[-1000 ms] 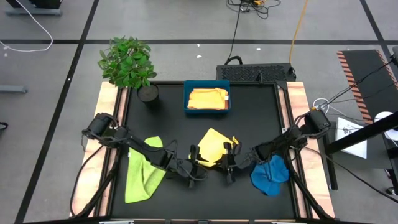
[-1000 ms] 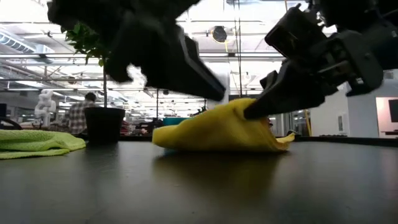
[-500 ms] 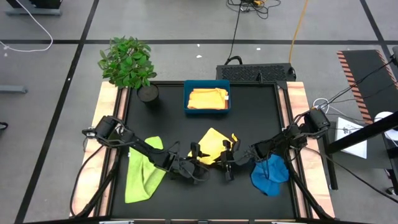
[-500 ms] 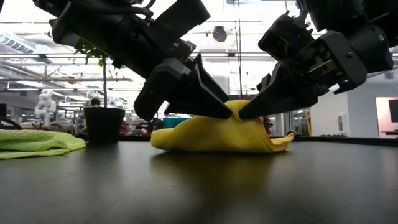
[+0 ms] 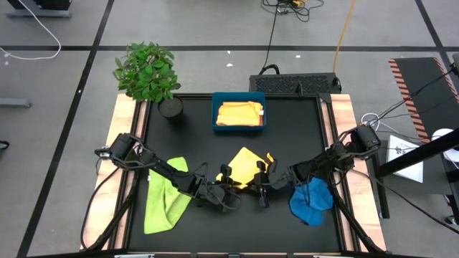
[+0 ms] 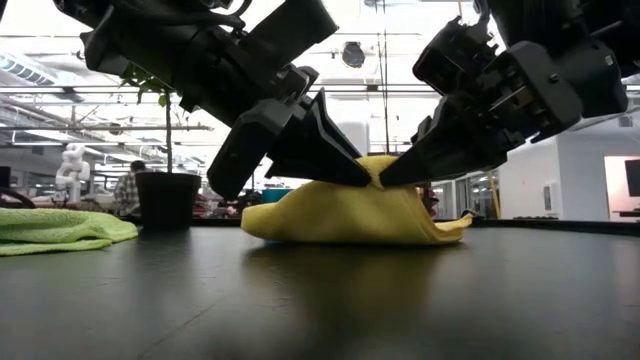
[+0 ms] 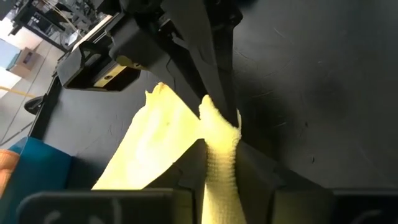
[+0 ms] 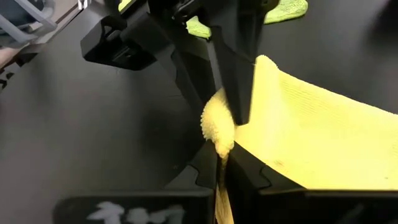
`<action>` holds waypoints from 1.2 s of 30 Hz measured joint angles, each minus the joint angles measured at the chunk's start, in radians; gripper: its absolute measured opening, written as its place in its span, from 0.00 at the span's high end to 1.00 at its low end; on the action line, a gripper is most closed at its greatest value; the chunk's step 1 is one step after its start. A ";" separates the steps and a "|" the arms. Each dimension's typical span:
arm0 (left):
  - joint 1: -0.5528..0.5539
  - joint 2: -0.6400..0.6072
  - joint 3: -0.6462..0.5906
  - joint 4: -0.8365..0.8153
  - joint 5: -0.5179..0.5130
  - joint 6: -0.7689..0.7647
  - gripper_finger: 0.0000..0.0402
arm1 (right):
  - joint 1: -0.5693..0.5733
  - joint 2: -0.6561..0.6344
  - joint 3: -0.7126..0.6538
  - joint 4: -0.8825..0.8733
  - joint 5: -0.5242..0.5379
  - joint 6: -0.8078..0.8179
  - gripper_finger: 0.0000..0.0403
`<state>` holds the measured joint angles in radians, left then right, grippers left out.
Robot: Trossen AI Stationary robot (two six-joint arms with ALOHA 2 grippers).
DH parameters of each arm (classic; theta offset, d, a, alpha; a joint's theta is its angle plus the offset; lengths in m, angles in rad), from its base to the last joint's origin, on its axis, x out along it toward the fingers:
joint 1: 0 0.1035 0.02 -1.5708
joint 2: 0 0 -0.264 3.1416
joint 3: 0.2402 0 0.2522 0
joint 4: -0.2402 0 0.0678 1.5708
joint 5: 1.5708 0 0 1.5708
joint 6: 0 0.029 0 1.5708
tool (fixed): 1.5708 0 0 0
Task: Fold microfiber towels
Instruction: Put the yellow microfiber towel into the blue blue bin
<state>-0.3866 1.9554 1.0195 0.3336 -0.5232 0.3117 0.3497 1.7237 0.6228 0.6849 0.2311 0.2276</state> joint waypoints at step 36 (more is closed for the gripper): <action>0.014 -0.096 0.000 -0.107 0.002 -0.074 0.99 | 0.062 -0.003 0.005 -0.391 0.291 -0.248 0.44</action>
<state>-0.3726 1.8597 1.0191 0.2267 -0.5209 0.2374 0.4114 1.7206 0.6273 0.2942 0.5217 -0.0208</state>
